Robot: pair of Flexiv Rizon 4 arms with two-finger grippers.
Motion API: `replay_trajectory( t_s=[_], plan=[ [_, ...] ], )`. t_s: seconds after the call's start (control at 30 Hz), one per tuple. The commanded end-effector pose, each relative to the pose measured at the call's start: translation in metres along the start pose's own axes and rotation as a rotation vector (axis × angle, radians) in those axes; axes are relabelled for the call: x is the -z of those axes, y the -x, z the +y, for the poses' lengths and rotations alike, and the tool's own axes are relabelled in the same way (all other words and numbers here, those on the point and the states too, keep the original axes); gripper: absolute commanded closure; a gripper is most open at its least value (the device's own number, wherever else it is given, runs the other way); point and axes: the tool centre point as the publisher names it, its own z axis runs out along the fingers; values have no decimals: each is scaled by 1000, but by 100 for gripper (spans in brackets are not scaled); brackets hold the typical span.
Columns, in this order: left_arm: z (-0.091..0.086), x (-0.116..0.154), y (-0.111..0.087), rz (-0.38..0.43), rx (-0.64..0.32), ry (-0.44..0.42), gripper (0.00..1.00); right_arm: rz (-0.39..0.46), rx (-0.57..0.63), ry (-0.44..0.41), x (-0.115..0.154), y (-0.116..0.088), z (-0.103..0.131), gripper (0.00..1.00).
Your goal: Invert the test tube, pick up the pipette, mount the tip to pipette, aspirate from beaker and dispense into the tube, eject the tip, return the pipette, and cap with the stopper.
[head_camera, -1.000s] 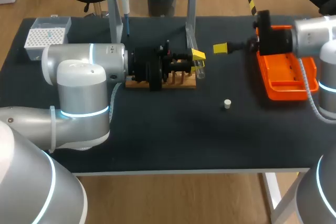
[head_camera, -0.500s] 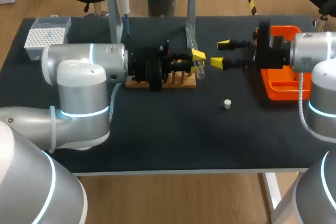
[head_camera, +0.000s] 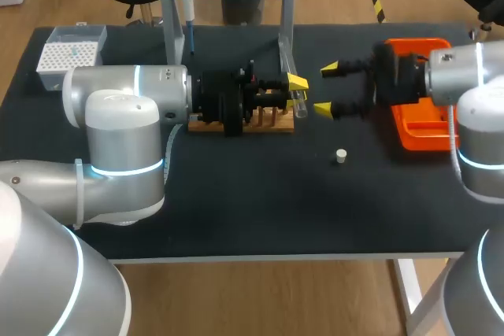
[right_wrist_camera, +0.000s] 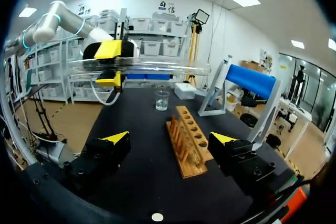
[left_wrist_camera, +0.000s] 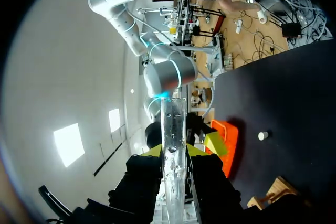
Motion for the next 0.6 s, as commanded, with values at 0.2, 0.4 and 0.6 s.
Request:
replay_trajectory(
  t_s=[0.2, 0.4, 0.6],
  plan=[
    [-1, 0, 0, -1, -1, 2, 100, -58, -54, -14, -20, 13, 2, 0],
    [-1, 0, 0, -1, -1, 2, 100, -121, -75, 3, -31, 13, -2, 0],
    [-1, 0, 0, -1, -1, 2, 100, -147, -65, -11, -40, 13, -10, 0]
  ],
)
